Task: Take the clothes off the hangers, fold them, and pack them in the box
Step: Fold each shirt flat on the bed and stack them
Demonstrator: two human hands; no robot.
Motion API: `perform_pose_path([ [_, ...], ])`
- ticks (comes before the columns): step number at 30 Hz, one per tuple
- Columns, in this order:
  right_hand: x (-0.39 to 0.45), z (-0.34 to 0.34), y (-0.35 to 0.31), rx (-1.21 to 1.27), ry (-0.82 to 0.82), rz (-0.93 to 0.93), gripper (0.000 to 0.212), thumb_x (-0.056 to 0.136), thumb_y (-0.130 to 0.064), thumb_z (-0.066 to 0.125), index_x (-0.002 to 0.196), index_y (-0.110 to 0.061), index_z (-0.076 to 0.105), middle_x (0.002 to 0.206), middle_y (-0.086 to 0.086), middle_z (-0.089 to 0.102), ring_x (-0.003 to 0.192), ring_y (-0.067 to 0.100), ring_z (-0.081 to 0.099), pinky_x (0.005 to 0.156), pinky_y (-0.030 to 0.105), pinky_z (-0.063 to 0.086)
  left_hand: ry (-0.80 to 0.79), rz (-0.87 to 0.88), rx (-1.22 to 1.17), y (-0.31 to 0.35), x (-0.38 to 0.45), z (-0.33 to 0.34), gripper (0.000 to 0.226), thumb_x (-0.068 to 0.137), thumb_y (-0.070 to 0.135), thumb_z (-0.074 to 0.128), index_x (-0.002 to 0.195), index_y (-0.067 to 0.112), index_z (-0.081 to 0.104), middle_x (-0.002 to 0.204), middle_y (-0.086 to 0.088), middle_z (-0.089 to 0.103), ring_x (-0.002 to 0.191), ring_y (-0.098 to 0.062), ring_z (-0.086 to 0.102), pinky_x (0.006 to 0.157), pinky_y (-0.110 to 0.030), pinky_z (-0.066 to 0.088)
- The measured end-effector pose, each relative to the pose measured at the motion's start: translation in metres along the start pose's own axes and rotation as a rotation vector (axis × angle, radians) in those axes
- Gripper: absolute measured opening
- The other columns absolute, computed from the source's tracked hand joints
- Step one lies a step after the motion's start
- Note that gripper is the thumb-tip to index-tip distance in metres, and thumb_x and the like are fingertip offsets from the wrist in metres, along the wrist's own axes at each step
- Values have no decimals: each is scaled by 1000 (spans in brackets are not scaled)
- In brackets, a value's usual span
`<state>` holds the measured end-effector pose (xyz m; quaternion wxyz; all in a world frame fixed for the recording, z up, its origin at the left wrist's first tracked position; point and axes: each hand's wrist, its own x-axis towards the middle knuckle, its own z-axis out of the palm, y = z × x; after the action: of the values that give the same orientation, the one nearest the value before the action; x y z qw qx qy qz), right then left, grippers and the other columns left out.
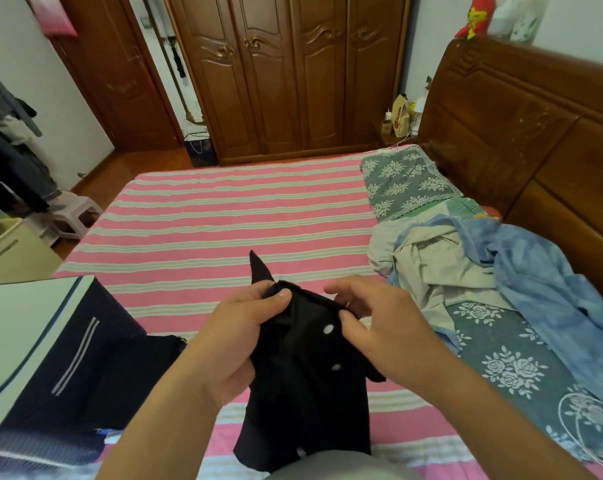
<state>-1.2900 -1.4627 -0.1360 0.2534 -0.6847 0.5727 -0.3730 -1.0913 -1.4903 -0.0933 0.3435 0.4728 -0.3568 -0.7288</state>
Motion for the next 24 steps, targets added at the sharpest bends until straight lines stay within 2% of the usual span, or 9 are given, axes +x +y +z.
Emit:
perform_pose_path([
  [1,3,-1,4,-96,-49,-60,40,86,-7,60,118,-31,65,104,-16,66,101,5,63,90,29,53,7,-15,-5,-1,1,1,19,100,10,56,107,-2,69,102,-24,73,85,-32,74,72,-37,63],
  [3,4,-3,9,-72,-107,-64,40,83,-5,57,113,-31,63,103,-15,65,101,7,63,89,32,53,13,-32,-6,-1,2,1,22,100,10,55,110,-4,68,104,-26,73,86,-34,74,72,-38,63],
  [8,5,-3,19,158,109,130,27,91,-4,59,87,-30,67,82,-18,68,77,2,63,71,14,46,47,-71,-44,-2,4,1,30,102,15,53,118,-7,66,110,-26,72,96,-37,73,76,-39,63],
  [11,0,9,23,242,52,173,18,100,-19,58,94,-33,68,82,-13,68,74,7,61,70,24,50,81,-93,-87,-7,6,4,35,103,19,52,123,-8,63,113,-27,71,105,-40,71,84,-44,58],
  [14,-6,18,21,397,-72,142,15,92,-29,71,103,-38,66,76,-6,57,73,12,55,71,35,48,92,-70,-76,-7,6,4,35,104,20,52,124,-8,61,115,-28,70,107,-42,70,89,-47,58],
  [17,-5,16,21,153,-108,29,15,85,-25,73,93,-30,61,84,-6,57,82,17,57,77,40,50,129,-28,-20,-4,5,1,33,103,20,54,121,-7,62,110,-27,72,96,-36,73,81,-44,59],
  [19,-5,18,21,106,-144,-3,12,85,-20,67,92,-25,59,90,-6,60,88,19,60,79,44,50,126,-19,-27,-3,4,1,34,102,19,55,121,-9,61,110,-28,71,91,-35,73,81,-43,59],
  [21,-6,26,19,228,-60,74,21,86,-7,61,92,-26,57,87,-6,64,84,18,62,76,43,52,116,-23,-42,-2,3,3,34,102,19,55,118,-10,62,105,-25,73,86,-32,74,76,-39,60],
  [24,-1,31,19,554,251,273,42,89,7,52,94,-34,58,81,-11,62,75,11,58,73,31,49,114,-61,-49,-1,2,5,30,102,19,55,116,-6,66,103,-21,75,84,-29,75,74,-36,59],
])
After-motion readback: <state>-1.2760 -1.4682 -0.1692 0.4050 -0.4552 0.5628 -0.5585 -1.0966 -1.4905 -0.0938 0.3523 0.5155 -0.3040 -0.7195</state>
